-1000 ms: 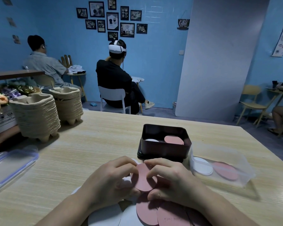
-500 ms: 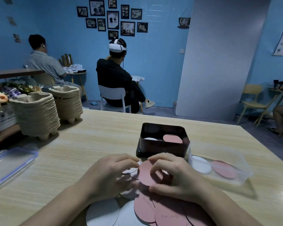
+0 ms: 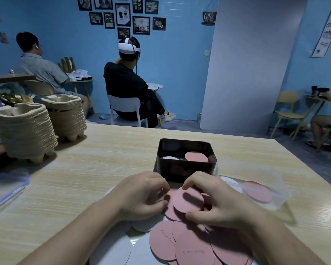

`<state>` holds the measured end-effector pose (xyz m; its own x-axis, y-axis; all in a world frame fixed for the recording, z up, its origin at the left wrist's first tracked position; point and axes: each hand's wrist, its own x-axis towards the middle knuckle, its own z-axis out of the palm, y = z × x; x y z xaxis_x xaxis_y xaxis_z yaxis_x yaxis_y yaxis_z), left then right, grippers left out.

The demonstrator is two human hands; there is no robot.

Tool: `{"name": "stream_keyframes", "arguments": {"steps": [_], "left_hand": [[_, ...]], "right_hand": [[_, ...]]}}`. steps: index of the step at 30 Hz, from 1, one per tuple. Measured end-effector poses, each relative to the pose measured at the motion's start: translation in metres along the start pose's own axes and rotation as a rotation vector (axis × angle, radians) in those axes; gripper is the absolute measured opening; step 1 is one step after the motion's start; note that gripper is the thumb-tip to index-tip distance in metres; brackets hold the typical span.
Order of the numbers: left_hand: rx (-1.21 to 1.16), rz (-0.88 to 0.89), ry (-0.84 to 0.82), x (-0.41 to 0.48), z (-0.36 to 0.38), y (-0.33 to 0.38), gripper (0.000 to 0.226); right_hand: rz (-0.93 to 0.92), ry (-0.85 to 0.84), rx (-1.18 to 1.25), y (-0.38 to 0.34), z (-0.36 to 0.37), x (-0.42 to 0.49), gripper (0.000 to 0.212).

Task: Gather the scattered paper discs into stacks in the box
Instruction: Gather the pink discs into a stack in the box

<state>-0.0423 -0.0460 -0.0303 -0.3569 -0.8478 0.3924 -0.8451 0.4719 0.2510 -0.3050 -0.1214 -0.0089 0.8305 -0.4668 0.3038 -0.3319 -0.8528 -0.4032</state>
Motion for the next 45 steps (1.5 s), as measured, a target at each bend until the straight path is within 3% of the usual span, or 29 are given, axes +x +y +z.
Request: {"name": "stream_keyframes", "arguments": {"steps": [9, 14, 23, 32, 39, 45], "left_hand": [[-0.106, 0.013, -0.07, -0.004, 0.004, 0.004, 0.054], [-0.129, -0.029, -0.014, -0.001, 0.006, 0.006, 0.04], [-0.126, -0.052, 0.046, -0.016, -0.006, -0.001, 0.04], [-0.133, -0.089, 0.218, -0.023, -0.012, -0.015, 0.028], [-0.253, -0.051, 0.343, -0.019, -0.01, -0.007, 0.024], [-0.248, -0.016, 0.279, -0.017, -0.004, 0.0, 0.024]], "right_hand": [[0.005, -0.019, -0.004, 0.002, 0.003, -0.001, 0.042], [0.014, -0.02, -0.014, 0.002, 0.005, -0.001, 0.042], [0.013, 0.031, -0.013, 0.001, 0.005, -0.003, 0.034], [0.019, 0.03, -0.037, 0.002, 0.004, -0.002, 0.026], [0.034, 0.041, 0.008, 0.0, 0.006, -0.001, 0.038], [-0.014, 0.083, 0.076, -0.003, 0.008, 0.001, 0.047]]}}
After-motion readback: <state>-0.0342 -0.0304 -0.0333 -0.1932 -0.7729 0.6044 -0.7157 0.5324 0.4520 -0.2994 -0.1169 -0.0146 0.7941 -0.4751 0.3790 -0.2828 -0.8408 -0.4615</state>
